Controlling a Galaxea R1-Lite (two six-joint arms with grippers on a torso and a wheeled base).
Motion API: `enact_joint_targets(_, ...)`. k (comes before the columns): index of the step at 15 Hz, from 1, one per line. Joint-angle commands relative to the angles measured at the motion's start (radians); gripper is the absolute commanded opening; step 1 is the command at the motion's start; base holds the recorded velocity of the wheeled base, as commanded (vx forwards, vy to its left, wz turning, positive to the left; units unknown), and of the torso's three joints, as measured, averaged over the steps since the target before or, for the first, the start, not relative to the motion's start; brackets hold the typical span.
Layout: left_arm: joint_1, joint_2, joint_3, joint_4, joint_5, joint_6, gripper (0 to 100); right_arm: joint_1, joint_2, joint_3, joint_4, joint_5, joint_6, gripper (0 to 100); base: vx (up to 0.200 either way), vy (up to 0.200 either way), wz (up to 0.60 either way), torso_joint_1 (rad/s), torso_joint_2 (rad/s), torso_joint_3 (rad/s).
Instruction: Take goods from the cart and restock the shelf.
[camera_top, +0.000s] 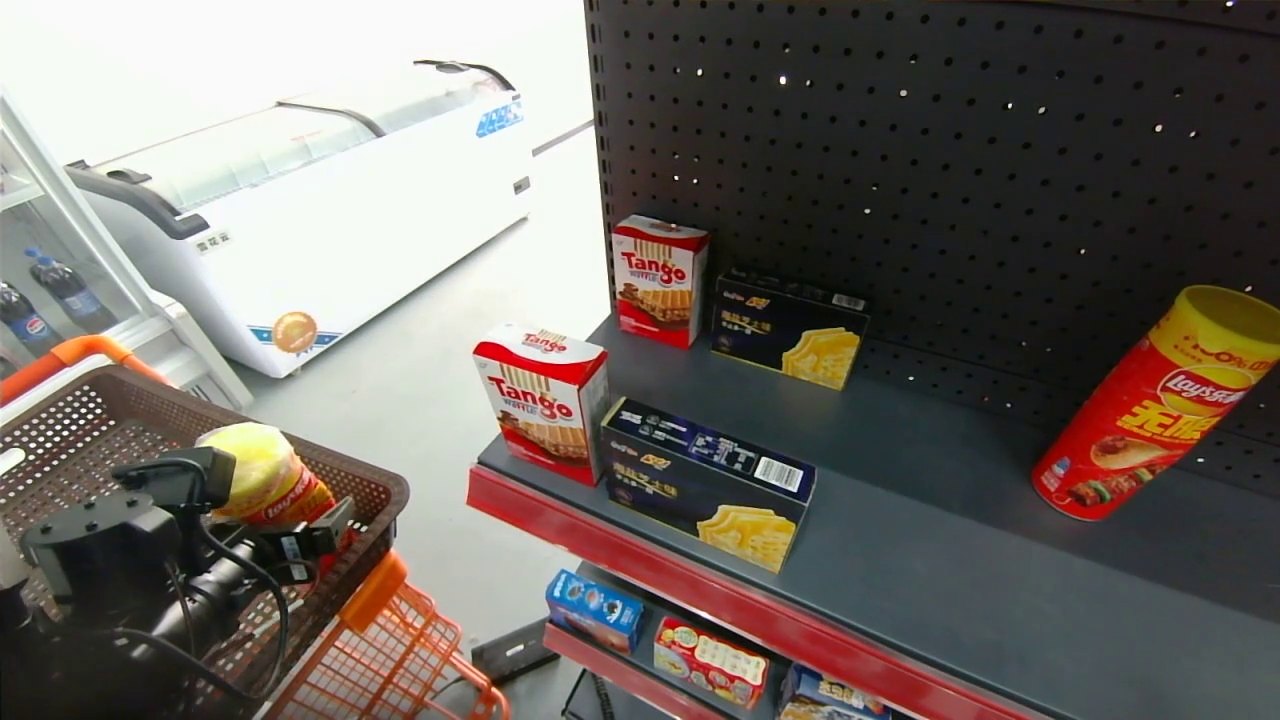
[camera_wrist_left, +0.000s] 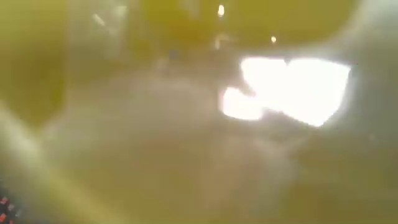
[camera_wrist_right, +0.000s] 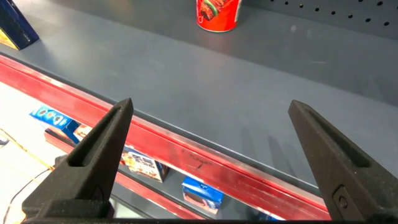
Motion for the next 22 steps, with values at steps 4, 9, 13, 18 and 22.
enact_joint_targets(4,-0.004,0.013,-0.023,-0.001,0.000,0.005,0,0.000,0.001,0.000,0.000,0.001,0.000,100,0.000,0.000,0.00,0.000,0.00,0.000)
enact_joint_targets(9,-0.001,-0.004,-0.036,-0.001,0.014,0.006,0,0.000,0.001,0.000,0.000,0.001,0.000,100,0.000,0.000,0.00,0.000,0.00,0.000)
enact_joint_targets(13,0.012,-0.173,-0.233,0.165,0.006,0.101,0,0.000,0.001,0.000,0.000,0.001,0.000,100,0.000,0.000,0.00,0.000,0.00,0.000)
enact_joint_targets(18,-0.075,-0.352,-0.262,0.238,-0.028,0.155,0,0.000,0.001,0.000,0.000,0.001,0.000,100,0.000,0.000,0.00,0.000,0.00,0.000)
enact_joint_targets(22,-0.115,-0.438,-0.259,0.336,-0.032,0.155,0,0.000,0.001,0.000,0.000,0.001,0.000,100,0.000,0.000,0.00,0.000,0.00,0.000)
